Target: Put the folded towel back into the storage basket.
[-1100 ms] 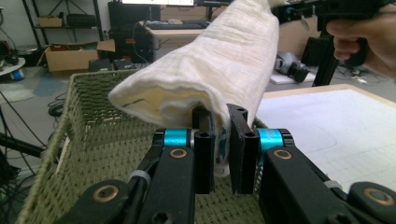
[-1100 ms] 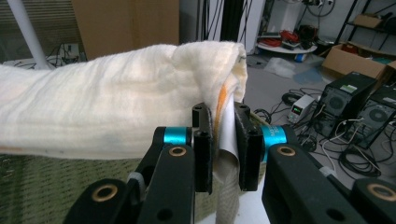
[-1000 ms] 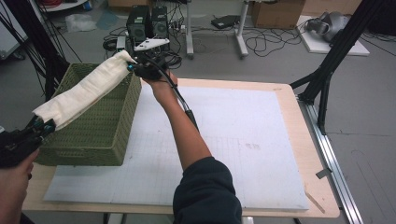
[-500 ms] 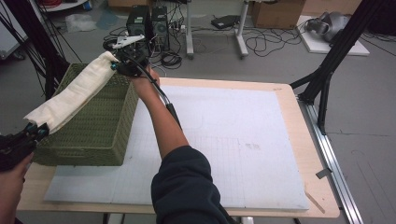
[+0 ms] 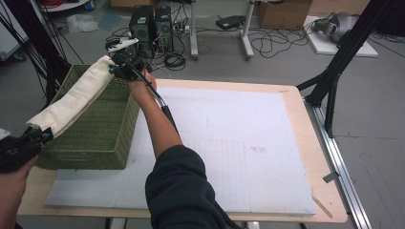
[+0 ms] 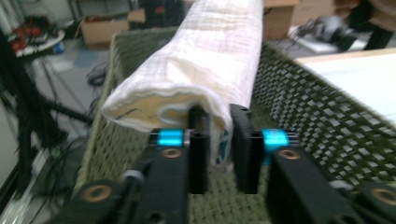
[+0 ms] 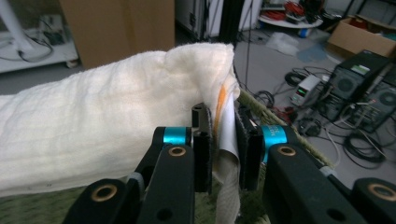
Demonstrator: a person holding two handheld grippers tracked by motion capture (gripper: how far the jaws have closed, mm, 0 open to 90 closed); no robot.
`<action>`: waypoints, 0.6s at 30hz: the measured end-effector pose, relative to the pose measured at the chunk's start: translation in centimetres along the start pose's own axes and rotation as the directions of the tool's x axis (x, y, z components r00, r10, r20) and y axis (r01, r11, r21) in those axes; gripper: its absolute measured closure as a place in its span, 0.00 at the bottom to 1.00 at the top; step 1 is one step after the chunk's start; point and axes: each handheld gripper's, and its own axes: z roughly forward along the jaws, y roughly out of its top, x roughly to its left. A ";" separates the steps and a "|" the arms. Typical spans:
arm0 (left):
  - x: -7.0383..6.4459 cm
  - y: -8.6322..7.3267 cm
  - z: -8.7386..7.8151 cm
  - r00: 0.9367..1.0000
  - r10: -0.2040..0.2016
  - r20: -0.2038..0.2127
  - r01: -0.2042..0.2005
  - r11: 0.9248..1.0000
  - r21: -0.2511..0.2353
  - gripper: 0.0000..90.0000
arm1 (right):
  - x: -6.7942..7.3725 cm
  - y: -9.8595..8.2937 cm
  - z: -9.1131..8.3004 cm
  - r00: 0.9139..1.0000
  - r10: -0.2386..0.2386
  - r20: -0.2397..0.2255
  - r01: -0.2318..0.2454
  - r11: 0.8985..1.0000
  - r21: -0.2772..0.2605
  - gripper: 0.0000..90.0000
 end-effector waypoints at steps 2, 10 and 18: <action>0.2 -0.1 -0.4 0.999 0.026 -0.047 -0.028 0.999 -0.040 0.54 | -0.1 -0.3 0.4 0.999 -0.001 0.043 0.000 1.000 0.020 0.68; 0.2 0.6 -1.8 0.997 0.054 -0.047 -0.060 0.990 -0.128 0.39 | -1.3 -0.4 -1.0 0.999 0.018 0.042 -0.018 1.000 0.000 0.55; -0.6 0.6 -1.7 0.999 0.043 -0.021 -0.046 0.990 -0.134 0.40 | -2.6 -0.9 -4.2 0.999 0.015 0.032 -0.014 1.000 -0.028 0.47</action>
